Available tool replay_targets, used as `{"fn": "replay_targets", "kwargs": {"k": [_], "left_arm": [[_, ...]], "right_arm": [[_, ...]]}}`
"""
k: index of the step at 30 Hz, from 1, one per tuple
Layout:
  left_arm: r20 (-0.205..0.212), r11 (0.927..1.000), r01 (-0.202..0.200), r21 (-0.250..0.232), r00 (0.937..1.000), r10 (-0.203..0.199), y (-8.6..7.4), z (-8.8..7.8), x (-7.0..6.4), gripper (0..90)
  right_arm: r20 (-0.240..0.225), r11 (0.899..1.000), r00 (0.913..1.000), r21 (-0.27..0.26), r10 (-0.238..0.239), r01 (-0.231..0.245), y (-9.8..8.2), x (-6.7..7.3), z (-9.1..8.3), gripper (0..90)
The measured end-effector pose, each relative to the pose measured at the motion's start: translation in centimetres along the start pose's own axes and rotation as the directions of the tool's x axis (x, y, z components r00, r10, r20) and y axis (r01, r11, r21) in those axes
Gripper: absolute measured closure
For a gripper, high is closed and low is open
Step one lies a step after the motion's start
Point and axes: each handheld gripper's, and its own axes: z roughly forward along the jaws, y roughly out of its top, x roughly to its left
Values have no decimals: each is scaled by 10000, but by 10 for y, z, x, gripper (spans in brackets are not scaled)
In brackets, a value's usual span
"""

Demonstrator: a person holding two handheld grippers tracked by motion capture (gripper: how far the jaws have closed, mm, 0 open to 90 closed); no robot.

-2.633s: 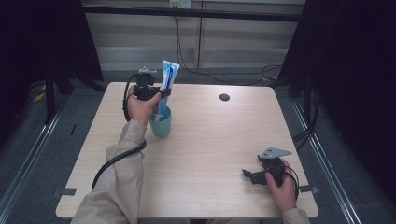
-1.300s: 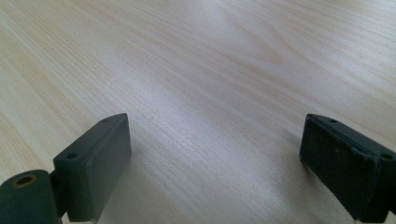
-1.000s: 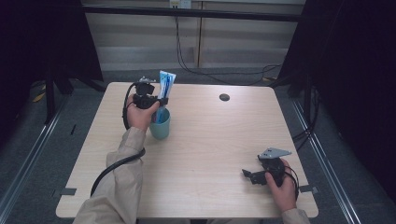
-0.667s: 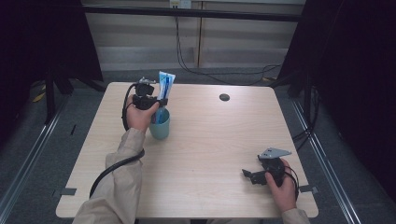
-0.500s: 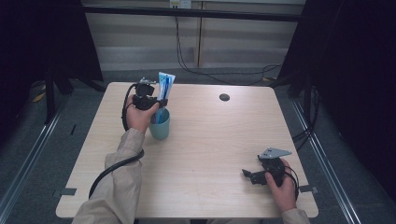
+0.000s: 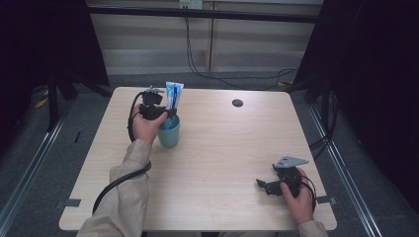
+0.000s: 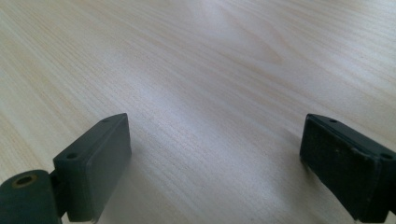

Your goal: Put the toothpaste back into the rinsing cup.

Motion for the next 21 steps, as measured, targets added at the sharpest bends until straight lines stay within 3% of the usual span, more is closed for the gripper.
{"fn": "replay_targets", "kwargs": {"k": [21], "left_arm": [[52,10000,24,18,10000,-25,-8,-9,0,677]], "right_arm": [[-2,10000,10000,-1,0,0,0,0,0,83]]}}
